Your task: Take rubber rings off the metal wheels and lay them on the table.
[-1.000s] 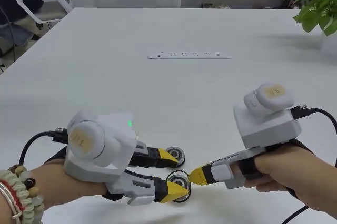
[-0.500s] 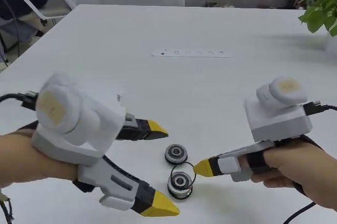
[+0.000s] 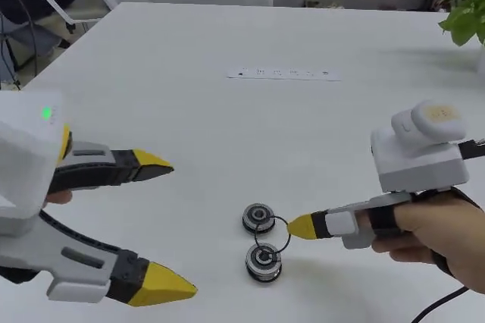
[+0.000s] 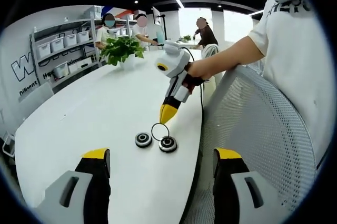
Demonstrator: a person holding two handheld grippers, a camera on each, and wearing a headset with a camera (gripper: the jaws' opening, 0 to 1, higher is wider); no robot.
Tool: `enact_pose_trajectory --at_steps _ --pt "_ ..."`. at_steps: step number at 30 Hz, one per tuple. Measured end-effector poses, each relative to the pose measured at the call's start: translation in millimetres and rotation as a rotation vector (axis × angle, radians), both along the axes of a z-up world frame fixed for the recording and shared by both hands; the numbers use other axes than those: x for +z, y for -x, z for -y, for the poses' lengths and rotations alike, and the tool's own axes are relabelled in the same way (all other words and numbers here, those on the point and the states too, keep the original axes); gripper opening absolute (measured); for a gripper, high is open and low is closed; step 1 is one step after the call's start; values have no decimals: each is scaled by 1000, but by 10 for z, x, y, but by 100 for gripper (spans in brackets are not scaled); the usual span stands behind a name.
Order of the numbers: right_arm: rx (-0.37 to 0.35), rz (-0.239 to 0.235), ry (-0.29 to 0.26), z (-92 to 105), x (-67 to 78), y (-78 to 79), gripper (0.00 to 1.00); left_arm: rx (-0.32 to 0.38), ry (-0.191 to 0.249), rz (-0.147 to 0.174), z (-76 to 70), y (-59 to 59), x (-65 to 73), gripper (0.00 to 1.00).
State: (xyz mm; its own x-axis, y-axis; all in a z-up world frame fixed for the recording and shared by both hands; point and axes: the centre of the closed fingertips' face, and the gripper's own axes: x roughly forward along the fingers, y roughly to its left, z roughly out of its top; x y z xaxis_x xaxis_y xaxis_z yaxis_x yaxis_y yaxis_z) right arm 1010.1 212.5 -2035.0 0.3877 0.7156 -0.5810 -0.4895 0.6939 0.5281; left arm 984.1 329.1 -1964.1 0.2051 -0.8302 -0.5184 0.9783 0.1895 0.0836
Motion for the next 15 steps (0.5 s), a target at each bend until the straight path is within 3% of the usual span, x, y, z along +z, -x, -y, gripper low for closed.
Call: enact_pose_trajectory --at_steps 4,10,15 --pt "-17 7 -16 17 42 -15 0 74 0 5 -135 -48 -46 83" --pt "-43 19 -33 53 98 -46 0 148 46 -12 -202 -36 -58 86" --pt "-56 27 -37 79 122 -68 0 137 39 -37 -187 86 -158 87"
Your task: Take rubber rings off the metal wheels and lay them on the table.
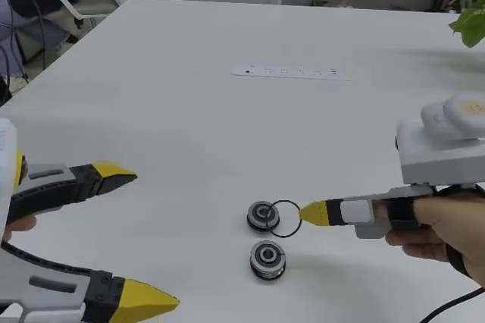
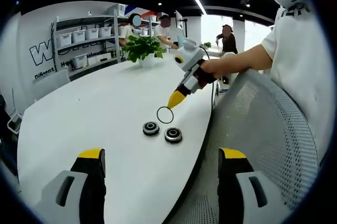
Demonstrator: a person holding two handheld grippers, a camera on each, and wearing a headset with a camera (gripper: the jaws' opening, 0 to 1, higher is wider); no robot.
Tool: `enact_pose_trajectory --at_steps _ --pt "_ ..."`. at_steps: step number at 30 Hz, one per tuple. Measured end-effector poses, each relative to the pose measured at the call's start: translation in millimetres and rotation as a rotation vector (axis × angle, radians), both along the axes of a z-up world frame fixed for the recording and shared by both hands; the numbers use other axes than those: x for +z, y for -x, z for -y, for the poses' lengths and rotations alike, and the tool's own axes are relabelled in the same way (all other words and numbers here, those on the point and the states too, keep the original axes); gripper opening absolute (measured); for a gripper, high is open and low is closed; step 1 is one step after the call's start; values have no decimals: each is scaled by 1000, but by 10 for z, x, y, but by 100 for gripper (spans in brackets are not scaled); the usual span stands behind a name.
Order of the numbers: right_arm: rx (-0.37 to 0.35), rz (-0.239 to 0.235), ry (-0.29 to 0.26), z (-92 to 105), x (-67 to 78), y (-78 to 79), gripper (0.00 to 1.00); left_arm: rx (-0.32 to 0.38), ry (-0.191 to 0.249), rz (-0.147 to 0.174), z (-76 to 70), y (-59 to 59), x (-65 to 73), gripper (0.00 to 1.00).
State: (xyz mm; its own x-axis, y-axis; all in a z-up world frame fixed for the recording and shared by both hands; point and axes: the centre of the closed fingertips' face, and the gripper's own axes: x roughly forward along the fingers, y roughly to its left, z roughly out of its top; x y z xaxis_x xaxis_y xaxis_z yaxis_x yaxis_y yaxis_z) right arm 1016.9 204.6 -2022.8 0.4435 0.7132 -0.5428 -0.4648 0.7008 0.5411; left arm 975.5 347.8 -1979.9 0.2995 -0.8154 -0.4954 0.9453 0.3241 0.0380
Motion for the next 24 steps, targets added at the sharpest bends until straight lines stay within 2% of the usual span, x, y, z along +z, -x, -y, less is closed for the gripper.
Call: enact_pose_trajectory --at_steps 4,8,11,16,19,24 --pt "-7 6 2 21 13 -15 0 20 0 -27 -10 15 -94 89" --pt "-10 19 10 35 28 -31 0 25 12 -54 21 49 -131 88" --pt "-12 29 8 32 46 -46 0 38 -5 -38 -9 12 -143 88" --pt "-16 38 9 -2 59 -67 0 54 6 -53 -22 -6 -155 86" --pt "-10 48 4 -54 81 -66 0 58 0 -27 -38 -31 -146 86" --pt "30 74 10 -186 101 -38 0 77 9 -34 -58 -57 -148 86"
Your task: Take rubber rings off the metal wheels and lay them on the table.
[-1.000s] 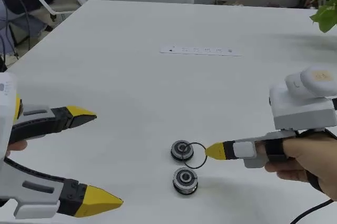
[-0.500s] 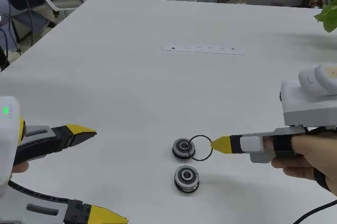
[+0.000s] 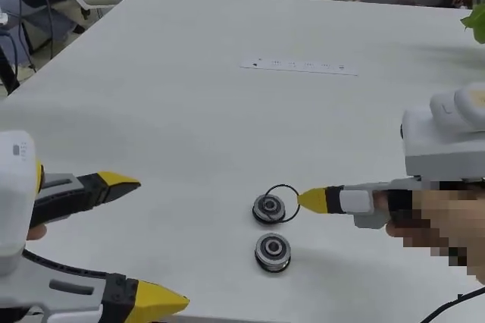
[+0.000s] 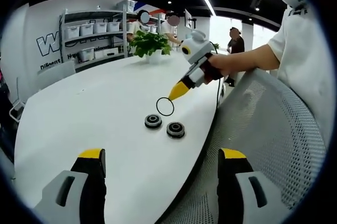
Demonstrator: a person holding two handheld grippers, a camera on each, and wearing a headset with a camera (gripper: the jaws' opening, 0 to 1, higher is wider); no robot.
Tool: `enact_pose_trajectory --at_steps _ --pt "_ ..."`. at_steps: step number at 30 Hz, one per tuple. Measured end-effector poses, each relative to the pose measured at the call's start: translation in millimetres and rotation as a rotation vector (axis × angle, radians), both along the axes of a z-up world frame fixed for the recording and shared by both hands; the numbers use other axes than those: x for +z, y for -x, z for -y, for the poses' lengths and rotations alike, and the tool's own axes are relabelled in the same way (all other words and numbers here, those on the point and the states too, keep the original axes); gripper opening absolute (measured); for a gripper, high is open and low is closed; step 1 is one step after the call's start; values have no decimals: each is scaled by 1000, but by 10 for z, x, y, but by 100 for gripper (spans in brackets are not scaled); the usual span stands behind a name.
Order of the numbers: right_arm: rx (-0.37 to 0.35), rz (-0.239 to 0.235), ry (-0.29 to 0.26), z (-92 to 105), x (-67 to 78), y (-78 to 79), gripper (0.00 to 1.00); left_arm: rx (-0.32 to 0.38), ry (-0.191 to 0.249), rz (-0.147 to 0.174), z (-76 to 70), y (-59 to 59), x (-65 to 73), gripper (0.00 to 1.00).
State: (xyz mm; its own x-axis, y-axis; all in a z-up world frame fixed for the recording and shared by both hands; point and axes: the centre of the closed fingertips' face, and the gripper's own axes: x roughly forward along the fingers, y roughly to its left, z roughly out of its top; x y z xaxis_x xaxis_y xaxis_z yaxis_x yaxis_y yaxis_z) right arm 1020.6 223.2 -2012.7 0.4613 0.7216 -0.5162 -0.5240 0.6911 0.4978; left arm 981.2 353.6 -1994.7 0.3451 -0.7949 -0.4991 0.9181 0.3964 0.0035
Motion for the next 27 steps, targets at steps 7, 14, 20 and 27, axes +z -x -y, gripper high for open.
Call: enact_pose_trajectory --at_steps 7,14,20,27 --pt "71 8 -9 -204 -38 88 0 6 5 -34 -10 5 -40 86" --pt "158 76 41 -366 -115 152 0 10 -9 -37 -20 9 -57 85" --pt "227 113 60 -508 -178 248 0 19 -3 -34 -27 -4 -38 84" --pt "273 179 113 -634 -251 296 0 12 -13 -35 -26 9 -49 84"
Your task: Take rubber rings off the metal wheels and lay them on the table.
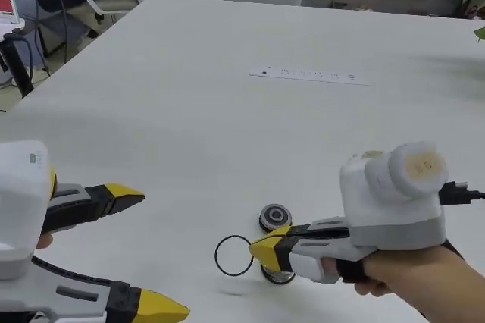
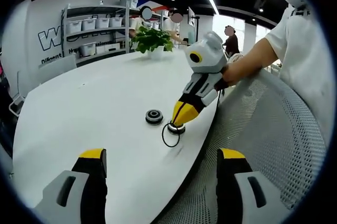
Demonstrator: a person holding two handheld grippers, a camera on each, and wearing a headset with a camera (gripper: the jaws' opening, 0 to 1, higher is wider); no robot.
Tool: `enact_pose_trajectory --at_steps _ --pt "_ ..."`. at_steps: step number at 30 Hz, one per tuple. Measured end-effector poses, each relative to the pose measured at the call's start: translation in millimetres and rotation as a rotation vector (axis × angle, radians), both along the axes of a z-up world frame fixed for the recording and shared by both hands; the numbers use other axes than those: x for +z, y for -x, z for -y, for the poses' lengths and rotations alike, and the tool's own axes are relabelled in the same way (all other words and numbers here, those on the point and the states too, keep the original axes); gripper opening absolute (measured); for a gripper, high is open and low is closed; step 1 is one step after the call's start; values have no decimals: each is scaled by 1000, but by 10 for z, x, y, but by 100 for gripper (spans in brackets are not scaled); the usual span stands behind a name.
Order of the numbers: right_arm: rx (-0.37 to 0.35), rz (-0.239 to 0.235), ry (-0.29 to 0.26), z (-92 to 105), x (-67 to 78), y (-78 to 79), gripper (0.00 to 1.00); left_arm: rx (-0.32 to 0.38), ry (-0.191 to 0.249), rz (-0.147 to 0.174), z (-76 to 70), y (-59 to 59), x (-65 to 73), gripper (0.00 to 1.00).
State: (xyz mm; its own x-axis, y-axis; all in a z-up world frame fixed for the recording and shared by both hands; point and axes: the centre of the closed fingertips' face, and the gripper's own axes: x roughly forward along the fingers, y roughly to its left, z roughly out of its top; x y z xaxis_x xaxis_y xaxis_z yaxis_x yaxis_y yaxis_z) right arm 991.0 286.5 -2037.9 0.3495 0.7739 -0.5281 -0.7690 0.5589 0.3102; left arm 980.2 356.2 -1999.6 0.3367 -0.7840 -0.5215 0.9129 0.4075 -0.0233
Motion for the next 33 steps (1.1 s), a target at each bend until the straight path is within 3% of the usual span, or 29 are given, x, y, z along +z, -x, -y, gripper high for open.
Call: enact_pose_trajectory --at_steps 5,8,17,25,33 --pt "9 -1 25 -78 -92 14 0 3 8 2 3 -5 14 84" --pt "25 21 62 -90 -151 19 0 2 8 4 2 -5 17 84" --pt "6 43 117 -15 -244 -52 0 6 15 6 -1 -11 24 83" --pt "-10 64 124 31 -230 -114 2 9 13 10 -9 -17 23 83" --pt "-55 48 71 82 -93 -201 5 11 11 11 -16 -21 20 82"
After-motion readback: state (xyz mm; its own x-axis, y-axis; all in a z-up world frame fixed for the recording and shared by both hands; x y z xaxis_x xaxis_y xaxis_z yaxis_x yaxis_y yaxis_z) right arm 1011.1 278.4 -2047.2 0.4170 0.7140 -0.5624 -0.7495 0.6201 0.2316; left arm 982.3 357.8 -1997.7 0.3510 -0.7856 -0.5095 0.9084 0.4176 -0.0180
